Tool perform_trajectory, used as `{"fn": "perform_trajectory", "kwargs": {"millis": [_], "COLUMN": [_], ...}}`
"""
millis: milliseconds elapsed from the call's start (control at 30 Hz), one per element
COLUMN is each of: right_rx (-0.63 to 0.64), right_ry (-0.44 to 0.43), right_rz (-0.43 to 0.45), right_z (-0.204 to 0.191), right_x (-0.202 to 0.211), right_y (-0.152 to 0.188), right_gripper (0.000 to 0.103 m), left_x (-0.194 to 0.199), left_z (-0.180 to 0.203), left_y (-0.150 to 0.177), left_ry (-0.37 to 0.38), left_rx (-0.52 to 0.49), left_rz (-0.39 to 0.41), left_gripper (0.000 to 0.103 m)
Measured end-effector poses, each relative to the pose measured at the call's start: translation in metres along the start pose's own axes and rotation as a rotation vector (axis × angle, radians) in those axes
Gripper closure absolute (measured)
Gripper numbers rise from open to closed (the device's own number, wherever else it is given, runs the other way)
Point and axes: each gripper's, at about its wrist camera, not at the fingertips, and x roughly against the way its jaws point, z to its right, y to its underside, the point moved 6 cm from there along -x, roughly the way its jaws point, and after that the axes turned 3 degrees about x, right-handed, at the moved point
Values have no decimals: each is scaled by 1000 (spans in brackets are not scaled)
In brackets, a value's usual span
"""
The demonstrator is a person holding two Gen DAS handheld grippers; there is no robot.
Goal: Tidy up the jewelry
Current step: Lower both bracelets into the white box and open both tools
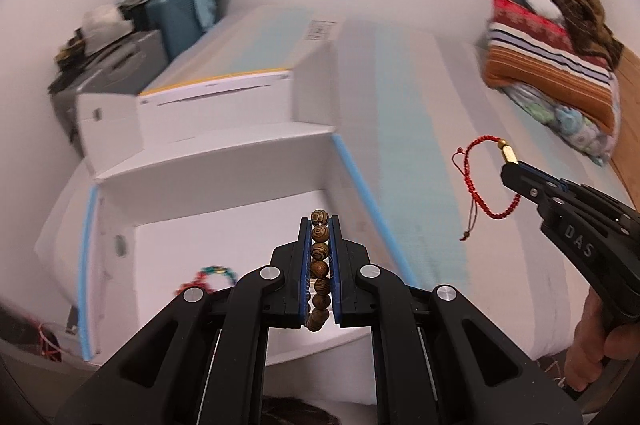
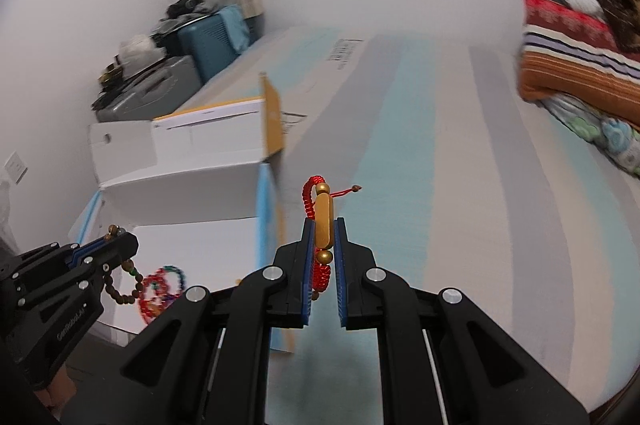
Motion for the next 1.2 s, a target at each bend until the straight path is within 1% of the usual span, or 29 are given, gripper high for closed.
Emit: {"fn": "perform_trajectory", "kwargs": {"millis": [167,267,467,567,733,900,1200], "right_rx": [48,68,106,117,126,125,129], "right_ry": [-40,-60,-85,-89,-79,-71,-68], "right_rz": [-11,-25,-67,-96,-174,-240,-274], "right_z": [-46,-69,-105,-116,-125,-128,-131], "right_x": [-16,-27,-53,-68,-99,-122,-135], "right_y": [-4,-4,6,15,35,50,61], "right_gripper": [95,95,95,95,95,95,95], "left_x": [2,1,-8,-21,-45,-60,-76], "left_z": [-53,-76,-111,-127,-141,-146,-149], "left_y": [2,6,16,25,41,51,59], "left_ry": [-43,-66,-99,-107,-117,-116,-113], "left_rx": [57,77,114,134,148,152,161], "left_rz": [-6,-14,-36,-70,-132,-164,-198], "left_gripper": [95,95,95,95,95,95,95]}}
